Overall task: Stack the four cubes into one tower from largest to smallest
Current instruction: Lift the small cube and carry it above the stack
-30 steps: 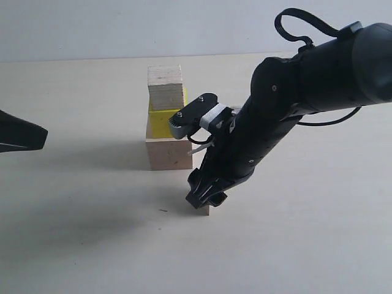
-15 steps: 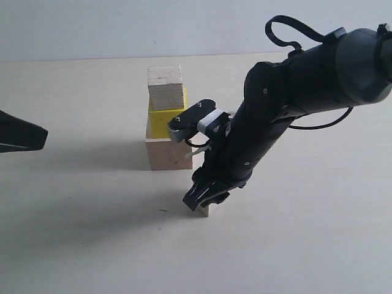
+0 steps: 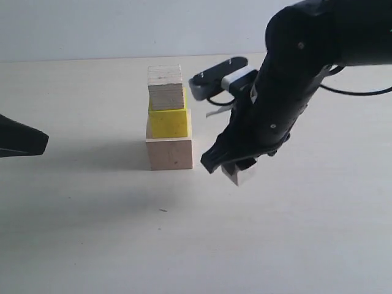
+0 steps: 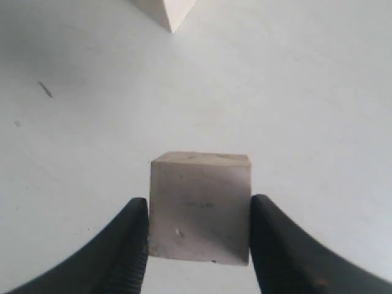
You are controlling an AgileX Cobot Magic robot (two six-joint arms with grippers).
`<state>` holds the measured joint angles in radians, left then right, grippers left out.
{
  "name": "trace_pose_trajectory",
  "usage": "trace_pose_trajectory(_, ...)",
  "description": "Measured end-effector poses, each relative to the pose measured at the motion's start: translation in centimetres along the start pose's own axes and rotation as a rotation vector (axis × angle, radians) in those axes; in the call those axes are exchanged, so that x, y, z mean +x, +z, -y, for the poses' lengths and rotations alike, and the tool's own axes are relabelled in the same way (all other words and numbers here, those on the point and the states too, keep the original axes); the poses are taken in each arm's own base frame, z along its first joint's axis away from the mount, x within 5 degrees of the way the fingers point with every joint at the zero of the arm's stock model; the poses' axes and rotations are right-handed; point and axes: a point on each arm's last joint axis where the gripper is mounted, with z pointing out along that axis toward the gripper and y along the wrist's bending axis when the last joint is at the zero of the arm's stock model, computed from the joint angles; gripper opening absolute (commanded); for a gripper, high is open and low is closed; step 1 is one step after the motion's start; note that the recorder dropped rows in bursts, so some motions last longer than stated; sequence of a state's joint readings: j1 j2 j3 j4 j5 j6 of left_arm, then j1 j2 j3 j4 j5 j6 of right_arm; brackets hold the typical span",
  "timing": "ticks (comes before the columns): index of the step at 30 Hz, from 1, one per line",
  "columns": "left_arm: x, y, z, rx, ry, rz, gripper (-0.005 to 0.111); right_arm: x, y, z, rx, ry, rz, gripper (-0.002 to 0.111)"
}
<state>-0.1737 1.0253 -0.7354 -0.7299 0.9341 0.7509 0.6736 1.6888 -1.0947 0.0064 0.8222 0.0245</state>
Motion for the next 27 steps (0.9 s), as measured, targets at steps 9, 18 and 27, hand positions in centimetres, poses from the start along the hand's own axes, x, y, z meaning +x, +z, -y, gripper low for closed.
trace_pose_trajectory(9,-0.2,0.0,0.1,0.014,-0.019,0.022,0.0,-1.1,-9.3,0.0,-0.019,0.141,0.232,0.0)
trace_pose_trajectory(18,-0.5,0.0,0.0,0.004,-0.03,0.054,0.0,-5.1,-15.4,-0.4,-0.102,0.377,0.364,0.0)
trace_pose_trajectory(27,-0.7,0.0,0.0,-0.002,-0.038,0.073,0.0,-10.1,-13.2,-2.8,-0.11,0.392,0.266,0.0)
